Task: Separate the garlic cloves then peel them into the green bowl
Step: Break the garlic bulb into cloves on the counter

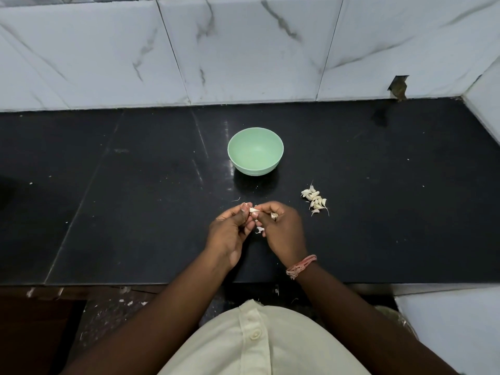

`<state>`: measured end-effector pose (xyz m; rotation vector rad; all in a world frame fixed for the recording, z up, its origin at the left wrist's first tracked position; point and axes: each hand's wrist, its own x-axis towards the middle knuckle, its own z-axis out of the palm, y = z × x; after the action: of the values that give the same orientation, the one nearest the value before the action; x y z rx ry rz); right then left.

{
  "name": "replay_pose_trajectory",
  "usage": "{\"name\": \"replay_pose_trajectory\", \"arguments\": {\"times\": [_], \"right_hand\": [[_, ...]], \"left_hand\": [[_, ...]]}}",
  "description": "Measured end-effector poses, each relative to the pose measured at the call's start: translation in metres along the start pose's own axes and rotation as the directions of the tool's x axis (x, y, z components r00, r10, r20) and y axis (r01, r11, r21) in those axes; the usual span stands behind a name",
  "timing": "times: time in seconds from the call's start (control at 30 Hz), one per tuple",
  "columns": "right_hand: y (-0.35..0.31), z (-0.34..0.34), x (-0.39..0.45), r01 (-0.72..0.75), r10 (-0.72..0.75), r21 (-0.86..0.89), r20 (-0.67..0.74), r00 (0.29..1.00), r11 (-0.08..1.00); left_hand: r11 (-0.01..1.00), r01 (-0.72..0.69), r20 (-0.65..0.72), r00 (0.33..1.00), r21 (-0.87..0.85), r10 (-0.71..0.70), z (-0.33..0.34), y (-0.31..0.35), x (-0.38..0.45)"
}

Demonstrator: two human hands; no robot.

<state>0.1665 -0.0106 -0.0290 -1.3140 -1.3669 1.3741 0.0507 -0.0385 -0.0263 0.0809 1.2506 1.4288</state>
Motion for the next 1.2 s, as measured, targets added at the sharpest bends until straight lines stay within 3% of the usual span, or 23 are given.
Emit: {"name": "replay_pose_trajectory", "arguments": {"times": [0.17,0.3,0.37,0.47,0.6,0.73,0.93,1.03,1.2], "right_hand": [[-0.001,-0.005,0.001,-0.013,0.012,-0.029,-0.060,0.998,0.999],[0.002,-0.011,0.008,-0.228,0.253,0.160,-0.154,0.955,0.960],[0.004,-0.018,0.013,-0.315,0.402,0.388,-0.167,0.900,0.866],[0.007,-0.032,0.020,-0.322,0.570,0.703,-0.145,0.808,0.634],[0.007,-0.050,0.029,-0.246,0.647,0.839,-0.156,0.746,0.486],[0.005,-0.058,0.036,-0.206,0.665,0.897,-0.121,0.737,0.391],[-0.006,-0.040,0.023,-0.254,0.649,0.851,-0.127,0.750,0.460],[-0.010,-0.025,0.012,-0.308,0.589,0.807,-0.061,0.805,0.504],[-0.004,-0.014,0.005,-0.260,0.317,0.514,-0.026,0.948,0.818]], "left_hand": [[1.000,-0.001,-0.022,1.000,-0.004,0.001,0.005,0.001,-0.003],[0.999,-0.020,-0.136,0.991,-0.026,0.016,0.004,0.003,0.002],[0.999,-0.035,-0.142,0.989,-0.004,0.034,0.004,0.003,0.003],[1.000,-0.019,-0.118,0.993,0.013,0.020,0.007,-0.001,0.003],[1.000,0.026,-0.070,0.997,0.007,-0.025,0.011,-0.006,0.005],[0.996,0.060,-0.037,0.998,0.069,-0.057,0.013,-0.008,0.004],[0.966,0.128,0.012,0.991,0.223,-0.134,0.017,-0.011,0.002],[0.945,0.130,0.058,0.986,0.299,-0.154,0.020,-0.014,-0.001],[0.964,0.047,0.038,0.998,0.263,-0.059,0.021,-0.013,-0.001]]}}
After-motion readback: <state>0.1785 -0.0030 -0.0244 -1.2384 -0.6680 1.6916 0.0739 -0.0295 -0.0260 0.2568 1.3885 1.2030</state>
